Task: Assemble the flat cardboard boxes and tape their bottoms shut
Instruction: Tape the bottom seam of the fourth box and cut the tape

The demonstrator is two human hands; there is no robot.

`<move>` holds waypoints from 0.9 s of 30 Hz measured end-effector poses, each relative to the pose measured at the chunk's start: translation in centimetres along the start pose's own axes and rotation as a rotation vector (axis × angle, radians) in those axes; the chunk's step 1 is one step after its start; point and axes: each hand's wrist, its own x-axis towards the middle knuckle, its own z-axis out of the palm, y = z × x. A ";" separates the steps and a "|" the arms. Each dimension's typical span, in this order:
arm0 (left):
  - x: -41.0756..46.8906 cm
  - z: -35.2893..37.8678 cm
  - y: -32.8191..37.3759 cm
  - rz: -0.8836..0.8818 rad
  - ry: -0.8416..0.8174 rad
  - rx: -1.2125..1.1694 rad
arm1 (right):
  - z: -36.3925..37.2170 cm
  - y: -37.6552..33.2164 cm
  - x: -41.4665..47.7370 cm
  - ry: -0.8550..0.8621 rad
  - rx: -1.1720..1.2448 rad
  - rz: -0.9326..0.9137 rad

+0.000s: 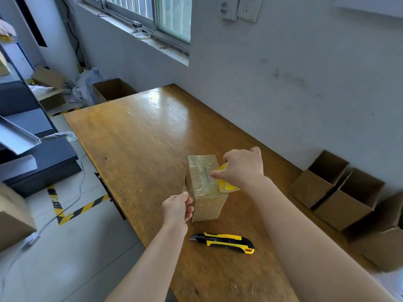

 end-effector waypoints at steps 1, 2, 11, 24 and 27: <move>0.0 0.0 -0.1 -0.007 -0.005 0.002 | 0.0 0.0 0.0 0.002 0.002 0.001; 0.1 0.1 -0.1 -0.014 -0.008 0.004 | 0.0 0.1 0.1 0.002 0.004 0.003; 0.8 0.6 -0.5 -0.070 -0.032 0.090 | 0.3 0.2 0.2 -0.009 0.052 -0.013; 1.3 0.8 -0.4 0.097 0.069 0.251 | 0.4 0.4 0.2 -0.010 0.120 -0.039; 0.1 1.5 -0.6 0.432 0.060 0.313 | 0.5 0.3 0.3 -0.004 0.109 -0.031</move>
